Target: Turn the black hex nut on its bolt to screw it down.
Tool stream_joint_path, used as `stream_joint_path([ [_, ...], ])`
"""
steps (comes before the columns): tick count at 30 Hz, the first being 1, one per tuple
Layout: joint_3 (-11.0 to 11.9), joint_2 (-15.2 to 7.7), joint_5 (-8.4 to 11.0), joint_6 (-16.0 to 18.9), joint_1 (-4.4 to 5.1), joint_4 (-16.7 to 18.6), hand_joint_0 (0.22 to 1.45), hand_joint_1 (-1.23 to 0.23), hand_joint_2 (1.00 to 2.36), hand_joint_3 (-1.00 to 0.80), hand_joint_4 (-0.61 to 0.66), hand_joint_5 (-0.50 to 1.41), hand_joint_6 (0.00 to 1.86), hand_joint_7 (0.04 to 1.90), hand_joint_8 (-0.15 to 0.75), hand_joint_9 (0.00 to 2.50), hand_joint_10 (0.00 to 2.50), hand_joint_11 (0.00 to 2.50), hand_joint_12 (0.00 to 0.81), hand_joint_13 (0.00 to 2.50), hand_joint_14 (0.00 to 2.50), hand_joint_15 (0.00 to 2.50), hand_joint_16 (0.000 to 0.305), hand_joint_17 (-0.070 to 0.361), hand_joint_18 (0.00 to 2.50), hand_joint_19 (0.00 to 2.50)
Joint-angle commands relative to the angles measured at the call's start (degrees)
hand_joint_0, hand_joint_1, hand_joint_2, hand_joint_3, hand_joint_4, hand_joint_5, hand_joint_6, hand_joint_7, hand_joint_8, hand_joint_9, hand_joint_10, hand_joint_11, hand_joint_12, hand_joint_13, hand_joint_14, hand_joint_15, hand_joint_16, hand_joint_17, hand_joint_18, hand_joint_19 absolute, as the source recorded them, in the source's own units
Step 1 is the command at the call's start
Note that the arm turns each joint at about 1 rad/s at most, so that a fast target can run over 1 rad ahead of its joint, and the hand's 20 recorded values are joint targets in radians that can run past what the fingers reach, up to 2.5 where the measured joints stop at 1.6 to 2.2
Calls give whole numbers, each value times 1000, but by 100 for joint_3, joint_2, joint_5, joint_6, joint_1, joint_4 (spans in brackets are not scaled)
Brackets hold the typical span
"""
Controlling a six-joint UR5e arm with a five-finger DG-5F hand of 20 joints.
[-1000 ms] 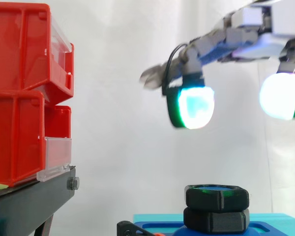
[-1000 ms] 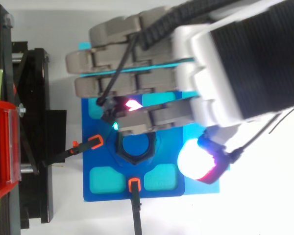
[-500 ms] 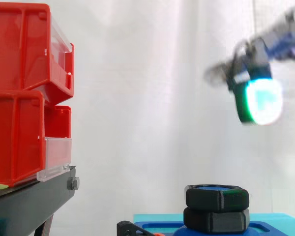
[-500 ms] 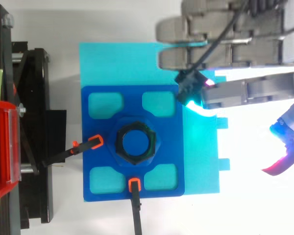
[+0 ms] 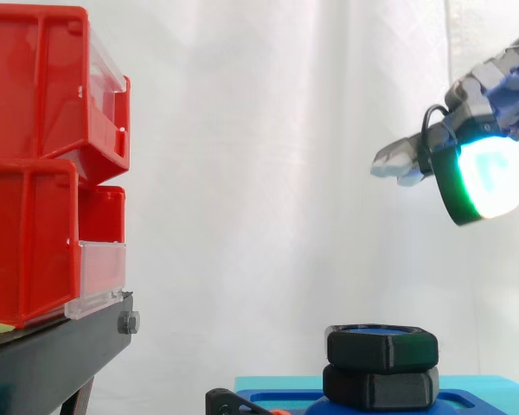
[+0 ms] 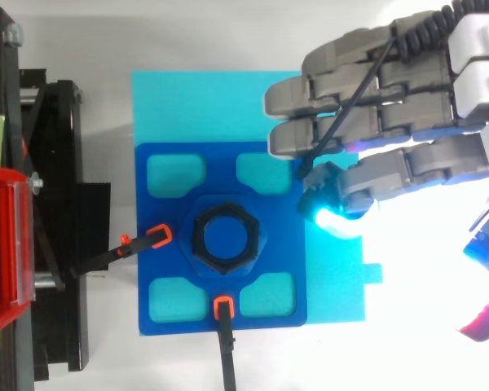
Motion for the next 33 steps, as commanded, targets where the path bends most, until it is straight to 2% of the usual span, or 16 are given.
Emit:
stream_joint_path([
  [1,-1,0,73,1993,1,464,465,-478,1000,-500,244,-130,503,1006,205,380,0,0,334,262,0,0,54,121,224,337],
  [2,-1,0,117,2187,1,526,473,-486,1000,-500,252,-132,503,969,203,377,0,0,333,258,0,0,53,120,219,339],
  [4,-1,0,337,2899,10,657,510,-541,1000,-500,248,-137,503,862,189,367,0,0,321,246,0,0,51,115,201,352],
  [5,-1,0,337,2899,10,657,527,-574,1000,-499,233,-143,503,799,172,343,0,0,316,228,0,0,50,112,192,356],
  [7,-1,0,645,3549,36,710,550,-626,1004,-434,204,-150,502,726,153,287,0,0,309,187,0,0,49,111,135,338],
  [9,-1,0,944,4015,54,710,556,-655,1006,-410,183,-158,502,675,137,236,0,0,307,129,0,0,49,110,69,305],
  [10,-1,0,1014,4120,63,710,554,-660,1006,-409,174,-164,502,657,134,216,0,0,308,111,0,0,49,111,42,303],
  [11,7,0,1163,4270,80,710,553,-660,1006,-411,167,-165,502,644,133,206,0,0,309,101,0,0,49,111,25,298],
  [14,-1,0,1251,4340,89,693,544,-662,1006,-416,143,-174,501,607,120,137,0,0,310,55,0,0,50,113,0,286],
  [17,-1,0,1260,4314,80,649,523,-628,1004,-434,56,-209,501,555,82,0,0,0,301,0,0,0,49,110,0,281],
  [25,-1,0,1269,4296,89,622,485,-578,1000,-500,-53,-261,500,500,12,0,0,0,281,0,0,0,49,110,0,176],
  [33,-1,0,1269,4296,89,622,454,-518,1000,-500,-144,-295,500,500,11,0,0,0,283,0,0,0,52,116,0,132],
])
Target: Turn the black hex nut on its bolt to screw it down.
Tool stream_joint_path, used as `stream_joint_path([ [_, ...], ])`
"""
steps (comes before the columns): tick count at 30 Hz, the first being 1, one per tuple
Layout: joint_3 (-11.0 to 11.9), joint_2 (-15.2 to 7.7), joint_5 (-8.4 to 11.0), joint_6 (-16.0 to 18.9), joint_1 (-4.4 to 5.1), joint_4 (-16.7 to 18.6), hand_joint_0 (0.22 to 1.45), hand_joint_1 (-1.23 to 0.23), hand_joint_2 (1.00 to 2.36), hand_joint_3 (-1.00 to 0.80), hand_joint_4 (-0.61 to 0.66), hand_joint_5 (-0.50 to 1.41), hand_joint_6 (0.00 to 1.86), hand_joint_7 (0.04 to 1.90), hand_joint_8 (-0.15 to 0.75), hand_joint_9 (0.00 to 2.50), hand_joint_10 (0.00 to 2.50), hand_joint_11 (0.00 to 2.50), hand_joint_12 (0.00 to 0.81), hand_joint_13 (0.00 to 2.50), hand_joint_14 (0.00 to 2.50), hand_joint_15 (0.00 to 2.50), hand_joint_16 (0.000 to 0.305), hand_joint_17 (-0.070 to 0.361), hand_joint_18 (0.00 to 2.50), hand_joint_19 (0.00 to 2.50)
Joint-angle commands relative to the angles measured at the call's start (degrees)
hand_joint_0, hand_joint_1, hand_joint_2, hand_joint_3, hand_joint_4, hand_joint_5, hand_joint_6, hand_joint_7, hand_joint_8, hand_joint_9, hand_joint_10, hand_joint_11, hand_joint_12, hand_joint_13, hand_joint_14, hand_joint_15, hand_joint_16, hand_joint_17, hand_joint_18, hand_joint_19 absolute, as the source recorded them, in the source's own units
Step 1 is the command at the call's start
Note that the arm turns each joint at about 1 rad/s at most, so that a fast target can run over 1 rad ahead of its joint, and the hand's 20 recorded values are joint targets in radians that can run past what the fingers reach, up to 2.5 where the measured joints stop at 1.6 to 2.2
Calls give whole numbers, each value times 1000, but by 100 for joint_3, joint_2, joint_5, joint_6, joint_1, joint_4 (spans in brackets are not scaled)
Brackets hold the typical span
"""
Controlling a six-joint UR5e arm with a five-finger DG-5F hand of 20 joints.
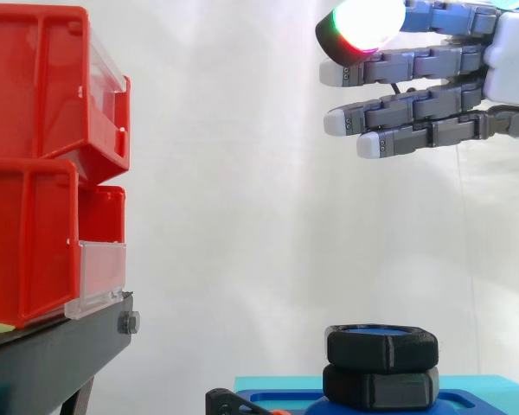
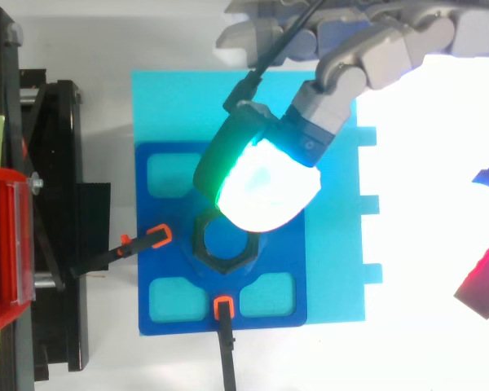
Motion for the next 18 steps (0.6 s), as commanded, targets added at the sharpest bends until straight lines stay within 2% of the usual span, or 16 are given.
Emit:
stream_joint_path([
  [1,0,0,0,17,0,0,455,-516,1000,-500,-145,-294,500,500,10,0,0,0,283,0,0,0,52,117,0,133],
  [18,0,0,0,17,0,0,470,-567,1000,-500,-111,-269,500,500,13,0,0,0,271,0,0,0,49,111,0,105],
])
